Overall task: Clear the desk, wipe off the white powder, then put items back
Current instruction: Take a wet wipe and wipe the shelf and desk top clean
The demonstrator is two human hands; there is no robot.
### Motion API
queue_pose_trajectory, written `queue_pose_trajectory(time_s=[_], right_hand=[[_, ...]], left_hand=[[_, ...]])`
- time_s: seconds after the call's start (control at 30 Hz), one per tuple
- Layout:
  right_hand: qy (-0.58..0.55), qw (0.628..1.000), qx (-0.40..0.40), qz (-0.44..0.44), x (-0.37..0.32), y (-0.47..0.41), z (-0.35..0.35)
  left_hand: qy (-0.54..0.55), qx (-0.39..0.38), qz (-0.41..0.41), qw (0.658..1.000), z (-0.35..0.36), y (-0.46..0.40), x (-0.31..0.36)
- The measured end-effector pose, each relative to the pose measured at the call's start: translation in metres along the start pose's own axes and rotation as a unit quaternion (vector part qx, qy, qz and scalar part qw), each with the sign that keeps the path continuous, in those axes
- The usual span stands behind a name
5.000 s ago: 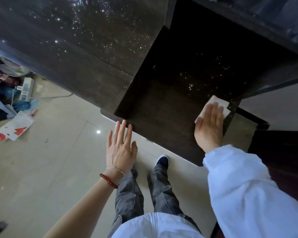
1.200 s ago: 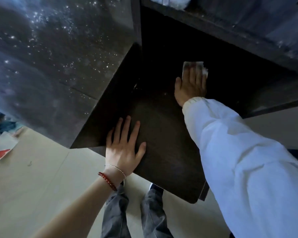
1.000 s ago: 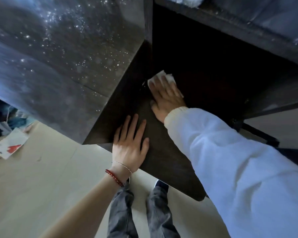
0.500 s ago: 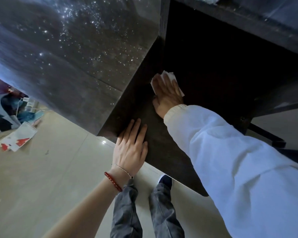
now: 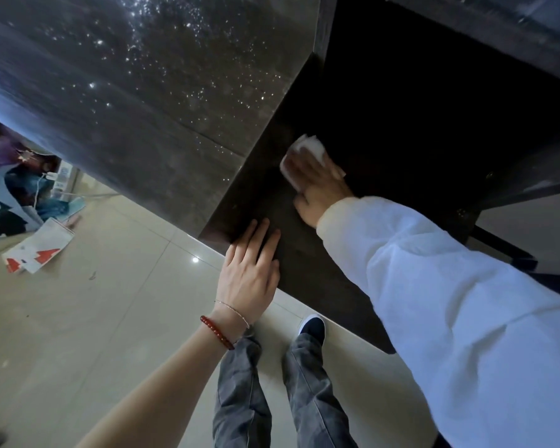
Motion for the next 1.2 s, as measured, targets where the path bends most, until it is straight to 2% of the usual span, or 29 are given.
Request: queue_pose_trajectory(time_s=[0.07, 0.1, 0.17, 0.27, 0.37, 0.43, 0.6, 0.73, 0.83, 0.9, 1.0, 1.13, 1.2], right_hand=[[0.041, 0.994, -0.015, -0.095, -0.002, 0.016, 0.007], [0.054, 0.992, -0.018, -0.11, 0.001, 0.016, 0.008], [0.039, 0.997, -0.015, -0.069, 0.01, 0.001, 0.001], [-0.007, 0.999, 0.001, 0.054, 0.025, -0.022, -0.01], [0.016, 0.997, -0.008, 0.079, 0.015, -0.02, -0.006], [0.032, 0.998, -0.02, 0.054, -0.004, -0.005, 0.001], [-0.007, 0.992, -0.013, -0.126, -0.055, 0.055, 0.049], [0.037, 0.989, -0.043, -0.138, -0.066, 0.08, 0.066], [0.039, 0.991, -0.025, -0.129, -0.042, 0.088, 0.061], [0.018, 0.997, 0.01, -0.08, -0.011, 0.093, 0.058], [-0.01, 0.996, 0.048, 0.073, 0.049, 0.101, 0.047], [-0.093, 0.947, 0.033, 0.305, 0.103, 0.108, 0.043], [-0.115, 0.932, 0.033, 0.342, 0.101, 0.121, 0.047]], left_hand=[[0.004, 0.003, -0.005, 1.0, 0.0, 0.003, -0.001], [0.003, 0.002, -0.005, 1.0, -0.001, 0.004, -0.001], [0.001, 0.002, -0.001, 1.0, -0.002, 0.004, 0.0], [-0.007, -0.002, -0.002, 1.0, -0.003, 0.005, 0.0], [-0.011, 0.0, -0.008, 1.0, -0.002, 0.005, 0.001], [0.0, 0.006, -0.014, 1.0, -0.002, 0.009, 0.001], [0.039, 0.037, -0.082, 0.995, -0.009, 0.038, -0.003], [0.032, 0.03, -0.158, 0.986, -0.017, 0.069, -0.011], [0.034, 0.014, -0.166, 0.985, -0.02, 0.073, -0.014], [0.039, 0.003, -0.143, 0.989, -0.02, 0.065, -0.006], [0.043, -0.008, -0.101, 0.994, -0.018, 0.043, 0.018], [0.038, -0.022, -0.057, 0.997, -0.007, 0.011, 0.047], [0.027, -0.033, -0.046, 0.998, -0.002, -0.002, 0.058]])
Point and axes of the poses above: each hand's wrist, its own y-axis away from the middle knuckle, its own z-axis out of the palm, x = y × z, the point moved 2 cm from there along -y, towards the middle knuckle, and after that the axes turned 9 degrees about z, right-handed, at the moved point
